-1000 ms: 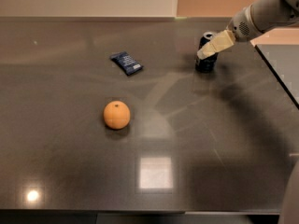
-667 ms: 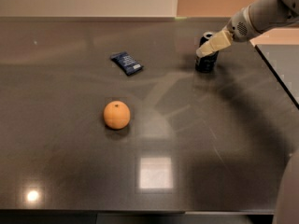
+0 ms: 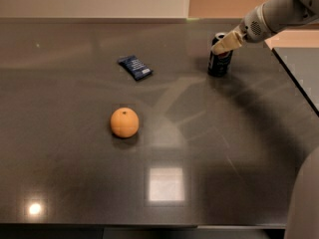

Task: Move pepsi can near rxbar blueberry

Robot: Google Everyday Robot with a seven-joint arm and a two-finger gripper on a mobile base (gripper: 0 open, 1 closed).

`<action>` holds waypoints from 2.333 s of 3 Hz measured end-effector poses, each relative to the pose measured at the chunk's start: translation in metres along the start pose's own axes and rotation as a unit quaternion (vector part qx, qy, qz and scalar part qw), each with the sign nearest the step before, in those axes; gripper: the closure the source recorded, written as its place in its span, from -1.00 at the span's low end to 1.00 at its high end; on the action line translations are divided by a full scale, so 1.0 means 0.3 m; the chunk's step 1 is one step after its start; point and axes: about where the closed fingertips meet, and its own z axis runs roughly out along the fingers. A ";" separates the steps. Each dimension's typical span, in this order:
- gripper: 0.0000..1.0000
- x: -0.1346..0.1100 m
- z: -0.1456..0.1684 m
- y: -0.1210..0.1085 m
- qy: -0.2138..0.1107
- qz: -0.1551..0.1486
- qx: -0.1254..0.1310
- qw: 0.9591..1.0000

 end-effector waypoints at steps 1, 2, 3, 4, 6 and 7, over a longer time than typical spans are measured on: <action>0.77 -0.084 0.002 0.057 -0.014 -0.021 -0.016 1.000; 1.00 -0.194 0.037 0.135 -0.029 -0.048 -0.042 0.998; 1.00 -0.295 0.100 0.229 -0.038 -0.074 -0.073 0.994; 1.00 -0.363 0.191 0.320 -0.036 -0.090 -0.106 0.990; 1.00 -0.364 0.296 0.391 -0.023 -0.089 -0.134 0.987; 0.62 -0.343 0.315 0.400 -0.019 -0.088 -0.134 0.987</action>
Offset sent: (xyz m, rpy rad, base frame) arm 0.0044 0.1061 0.0606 0.0543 -0.0770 0.2180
